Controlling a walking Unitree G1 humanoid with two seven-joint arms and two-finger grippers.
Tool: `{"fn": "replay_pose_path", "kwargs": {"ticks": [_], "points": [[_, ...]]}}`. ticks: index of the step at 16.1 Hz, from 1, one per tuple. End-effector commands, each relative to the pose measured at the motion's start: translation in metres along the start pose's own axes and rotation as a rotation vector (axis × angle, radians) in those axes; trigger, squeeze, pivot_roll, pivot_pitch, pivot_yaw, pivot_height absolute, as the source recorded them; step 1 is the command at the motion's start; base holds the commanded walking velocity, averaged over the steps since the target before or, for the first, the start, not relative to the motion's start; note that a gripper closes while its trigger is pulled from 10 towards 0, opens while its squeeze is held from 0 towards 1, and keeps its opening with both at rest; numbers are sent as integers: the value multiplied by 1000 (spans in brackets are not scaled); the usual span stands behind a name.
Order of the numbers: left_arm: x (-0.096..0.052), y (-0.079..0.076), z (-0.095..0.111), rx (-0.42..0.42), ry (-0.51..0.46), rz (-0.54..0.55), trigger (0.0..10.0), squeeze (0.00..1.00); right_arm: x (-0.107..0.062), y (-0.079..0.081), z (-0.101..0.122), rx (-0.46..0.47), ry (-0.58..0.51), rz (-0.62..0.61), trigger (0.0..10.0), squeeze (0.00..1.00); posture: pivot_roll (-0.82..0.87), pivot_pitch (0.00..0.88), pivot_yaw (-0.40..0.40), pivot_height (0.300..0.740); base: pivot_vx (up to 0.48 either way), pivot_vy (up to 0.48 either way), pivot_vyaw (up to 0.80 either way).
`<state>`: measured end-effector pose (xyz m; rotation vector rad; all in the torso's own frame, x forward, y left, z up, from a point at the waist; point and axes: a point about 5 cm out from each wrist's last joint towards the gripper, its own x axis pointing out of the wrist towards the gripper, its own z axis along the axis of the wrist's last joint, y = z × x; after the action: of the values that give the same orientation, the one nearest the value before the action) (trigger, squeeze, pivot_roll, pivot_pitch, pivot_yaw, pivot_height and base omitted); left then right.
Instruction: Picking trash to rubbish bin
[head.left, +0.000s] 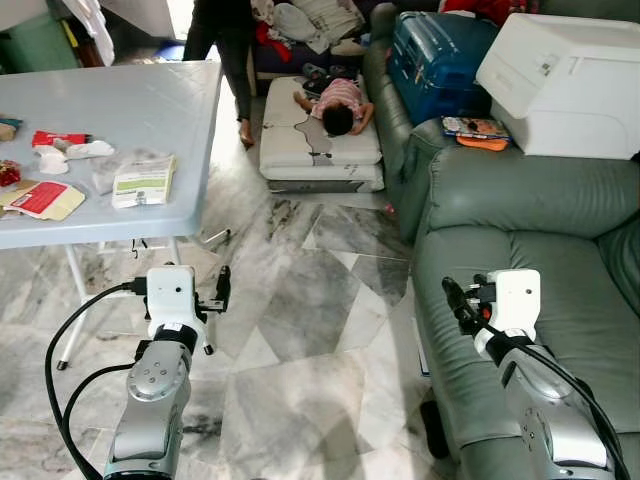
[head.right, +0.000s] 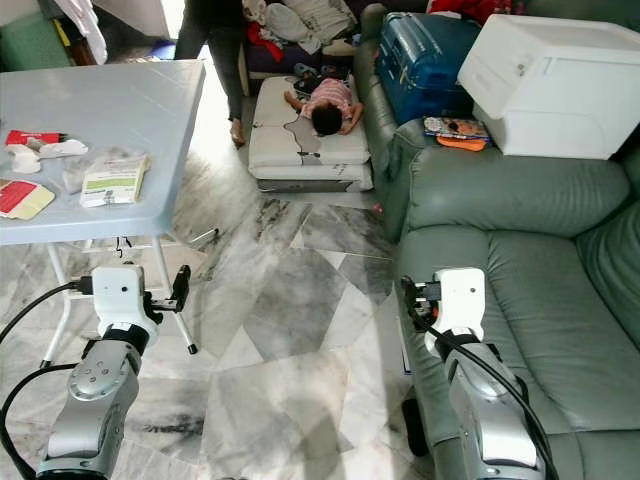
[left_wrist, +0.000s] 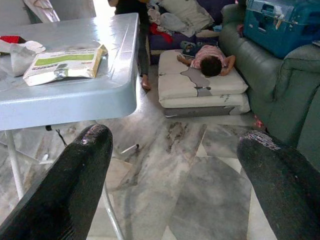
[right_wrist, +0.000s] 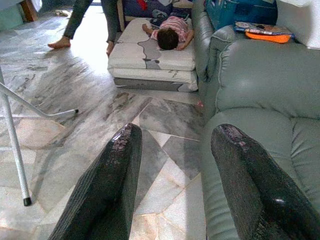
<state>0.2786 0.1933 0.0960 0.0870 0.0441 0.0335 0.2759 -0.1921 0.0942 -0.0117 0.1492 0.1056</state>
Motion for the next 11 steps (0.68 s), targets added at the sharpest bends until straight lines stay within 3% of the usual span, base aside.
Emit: {"fn": "replay_pose_path", "kwargs": {"ticks": [1, 3, 6, 9, 11], "points": [[0, 3, 0, 4, 9, 12, 10000, 0, 1, 3, 3, -16, -5, -1, 10000, 0, -28, 62, -48, 740, 0, 356, 0], [0, 3, -1, 1, 12, 11, 10000, 0, 2, 2, 2, -27, -7, -35, 10000, 0, -27, 61, -47, 740, 0, 349, 0], [-1, 3, -1, 2, 15, 8, 10000, 0, 2, 2, 2, 68, -15, -21, 10000, 0, -24, 57, -51, 740, 0, 394, 0], [0, 4, -1, 5, 17, 10, 10000, 0, 3, 6, 1, 39, -17, -24, 10000, 0, -20, 52, -50, 740, 0, 480, 0], [0, 3, -2, 4, 19, 9, 10000, 0, 2, 16, -2, 4, 24, 60, 10000, 0, -20, 49, -51, 740, 0, 480, 0]]}}
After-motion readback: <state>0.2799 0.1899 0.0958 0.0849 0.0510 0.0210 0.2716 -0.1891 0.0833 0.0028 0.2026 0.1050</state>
